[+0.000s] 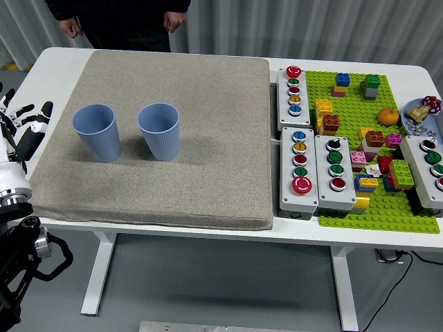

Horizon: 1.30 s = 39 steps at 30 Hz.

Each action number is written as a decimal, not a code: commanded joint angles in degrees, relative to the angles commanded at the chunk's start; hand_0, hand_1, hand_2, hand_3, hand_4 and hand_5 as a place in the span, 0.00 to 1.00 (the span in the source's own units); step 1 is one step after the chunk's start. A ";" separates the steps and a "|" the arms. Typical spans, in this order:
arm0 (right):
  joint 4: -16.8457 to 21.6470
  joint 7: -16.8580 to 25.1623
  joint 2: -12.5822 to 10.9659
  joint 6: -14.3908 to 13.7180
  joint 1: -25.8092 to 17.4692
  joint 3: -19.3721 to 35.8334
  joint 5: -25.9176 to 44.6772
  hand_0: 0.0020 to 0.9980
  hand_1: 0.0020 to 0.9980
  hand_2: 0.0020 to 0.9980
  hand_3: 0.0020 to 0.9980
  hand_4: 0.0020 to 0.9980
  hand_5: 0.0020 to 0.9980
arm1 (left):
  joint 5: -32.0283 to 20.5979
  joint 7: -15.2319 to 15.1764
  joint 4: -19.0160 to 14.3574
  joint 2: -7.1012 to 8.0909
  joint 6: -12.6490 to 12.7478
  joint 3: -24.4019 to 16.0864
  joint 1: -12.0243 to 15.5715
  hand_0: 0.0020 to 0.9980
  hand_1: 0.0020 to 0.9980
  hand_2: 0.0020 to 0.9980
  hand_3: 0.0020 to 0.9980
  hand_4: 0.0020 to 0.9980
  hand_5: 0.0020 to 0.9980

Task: Pick cup pour cup place

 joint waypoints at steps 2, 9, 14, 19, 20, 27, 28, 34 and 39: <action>0.00 0.00 -0.01 0.01 0.02 -0.02 0.01 0.74 0.70 0.72 0.64 0.22 0.38 | 0.30 0.13 -0.07 -0.03 0.05 0.03 -0.05 0.39 0.59 0.89 0.96 1.00 0.54; 0.00 0.03 -0.05 0.02 0.08 -0.01 0.04 0.74 0.70 0.72 0.64 0.22 0.38 | 2.76 2.30 -0.07 0.07 -2.67 -0.25 -0.31 0.74 0.77 0.96 0.98 0.99 0.54; 0.00 0.03 -0.08 0.01 0.13 0.00 0.08 0.74 0.70 0.72 0.64 0.22 0.38 | 5.39 3.99 -0.18 0.06 -5.57 -0.72 -0.66 0.74 0.77 0.96 0.98 0.99 0.54; 0.00 0.02 -0.11 -0.03 0.27 -0.01 0.16 0.74 0.70 0.72 0.64 0.22 0.38 | 7.14 6.10 -0.06 0.01 -8.21 -0.90 -1.34 1.00 0.94 1.00 1.00 1.00 0.68; 0.00 0.02 -0.12 -0.03 0.30 -0.03 0.20 0.74 0.70 0.72 0.64 0.22 0.38 | 7.18 6.09 -0.12 -0.01 -8.06 -0.89 -1.47 1.00 0.94 1.00 1.00 1.00 0.68; 0.00 0.06 -0.15 -0.06 0.31 -0.10 0.36 0.74 0.70 0.72 0.64 0.22 0.38 | 7.69 7.46 -0.60 0.18 -10.69 -1.29 -1.67 1.00 0.98 1.00 1.00 0.99 0.95; 0.00 0.05 -0.16 -0.04 0.32 -0.10 0.32 0.74 0.70 0.72 0.64 0.22 0.38 | 7.54 7.83 -0.70 0.23 -11.32 -1.30 -1.69 1.00 0.98 1.00 1.00 0.99 0.95; 0.00 0.05 -0.17 -0.06 0.31 -0.10 0.27 0.74 0.70 0.72 0.64 0.22 0.38 | 5.21 11.15 -0.82 0.09 -14.39 -1.90 -2.09 1.00 0.97 1.00 1.00 0.84 1.00; 0.00 0.08 -0.19 -0.11 0.37 -0.19 0.49 0.74 0.70 0.72 0.64 0.22 0.38 | 2.55 12.65 -0.35 -0.15 -14.33 -2.50 -2.51 1.00 0.95 1.00 0.94 0.76 1.00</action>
